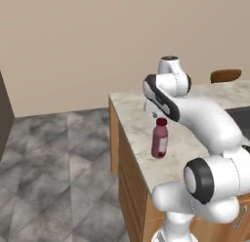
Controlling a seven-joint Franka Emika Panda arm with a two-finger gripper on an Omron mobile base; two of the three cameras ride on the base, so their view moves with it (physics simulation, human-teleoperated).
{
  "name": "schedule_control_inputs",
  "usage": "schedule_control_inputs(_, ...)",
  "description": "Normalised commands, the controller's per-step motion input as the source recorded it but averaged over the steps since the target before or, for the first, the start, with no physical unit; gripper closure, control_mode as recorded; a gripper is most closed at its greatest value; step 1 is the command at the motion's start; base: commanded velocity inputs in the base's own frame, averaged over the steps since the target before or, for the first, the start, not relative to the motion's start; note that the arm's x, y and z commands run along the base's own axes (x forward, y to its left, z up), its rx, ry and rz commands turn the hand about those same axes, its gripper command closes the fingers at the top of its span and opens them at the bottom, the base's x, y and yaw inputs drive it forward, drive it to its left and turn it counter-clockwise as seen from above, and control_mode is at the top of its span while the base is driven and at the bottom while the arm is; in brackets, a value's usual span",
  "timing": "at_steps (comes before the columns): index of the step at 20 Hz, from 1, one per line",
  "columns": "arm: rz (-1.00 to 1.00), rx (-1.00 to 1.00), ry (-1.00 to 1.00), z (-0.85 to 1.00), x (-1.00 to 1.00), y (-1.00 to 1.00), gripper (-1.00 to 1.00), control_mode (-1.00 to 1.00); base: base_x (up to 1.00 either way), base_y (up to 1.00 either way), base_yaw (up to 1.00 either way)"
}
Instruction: Move the drinks to the dining counter.
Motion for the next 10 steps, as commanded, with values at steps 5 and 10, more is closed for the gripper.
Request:
schedule_control_inputs(5,0.00,0.00,-0.29,0.66,-0.82,0.00,-1.00,-1.00,0.00,0.00,0.00)
schedule_control_inputs(10,-0.09,-0.02,-0.60,0.30,-1.00,0.00,-1.00,-1.00,0.00,0.00,0.00)
